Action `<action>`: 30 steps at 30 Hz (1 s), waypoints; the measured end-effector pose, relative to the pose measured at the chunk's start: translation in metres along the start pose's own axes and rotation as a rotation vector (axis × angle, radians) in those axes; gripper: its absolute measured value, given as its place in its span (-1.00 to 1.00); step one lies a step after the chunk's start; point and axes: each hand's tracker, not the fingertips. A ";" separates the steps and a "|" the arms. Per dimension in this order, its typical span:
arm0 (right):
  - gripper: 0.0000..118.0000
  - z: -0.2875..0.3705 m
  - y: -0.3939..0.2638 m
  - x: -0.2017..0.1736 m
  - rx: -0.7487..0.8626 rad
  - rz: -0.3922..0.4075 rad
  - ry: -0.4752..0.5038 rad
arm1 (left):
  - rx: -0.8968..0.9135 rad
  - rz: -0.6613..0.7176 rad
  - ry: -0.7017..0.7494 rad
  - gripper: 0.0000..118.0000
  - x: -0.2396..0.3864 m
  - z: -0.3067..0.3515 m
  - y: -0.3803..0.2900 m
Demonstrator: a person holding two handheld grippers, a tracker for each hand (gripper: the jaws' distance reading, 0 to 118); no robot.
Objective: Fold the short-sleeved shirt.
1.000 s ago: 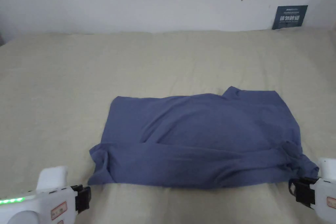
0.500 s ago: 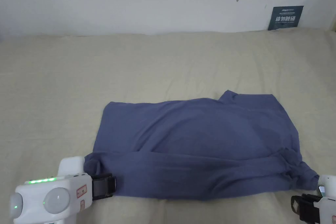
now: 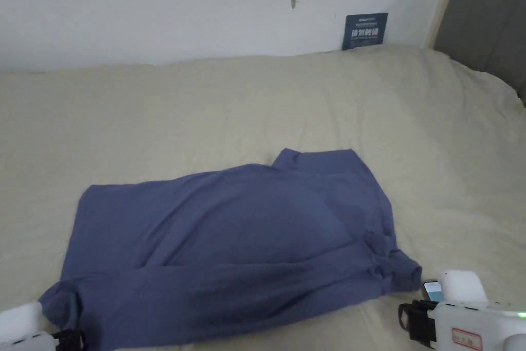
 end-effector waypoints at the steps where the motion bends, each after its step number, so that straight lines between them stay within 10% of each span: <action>1: -0.61 -0.002 0.003 0.004 0.001 0.000 0.001 | -0.005 -0.032 0.000 -0.77 0.001 0.001 0.001; 3: 0.45 -0.006 0.013 0.008 -0.004 0.017 -0.017 | -0.003 -0.032 -0.007 -0.77 0.003 0.005 0.003; 5: 0.76 -0.014 0.022 0.012 0.001 0.034 -0.048 | -0.009 -0.028 -0.011 -0.77 0.001 0.006 0.004; 21: 0.68 -0.083 0.042 0.015 -0.040 0.173 -0.212 | -0.046 -0.026 -0.027 -0.77 0.011 0.008 0.007; 23: 0.49 -0.079 0.042 0.015 -0.030 0.175 -0.202 | -0.047 -0.027 -0.026 -0.77 0.011 0.009 0.008; 26: -0.37 -0.077 0.040 0.007 -0.037 0.183 -0.087 | -0.046 -0.037 -0.026 -0.77 0.014 0.012 0.009; 30: -0.59 -0.081 0.041 -0.006 -0.032 0.193 -0.137 | -0.047 -0.040 -0.027 -0.77 0.013 0.014 0.011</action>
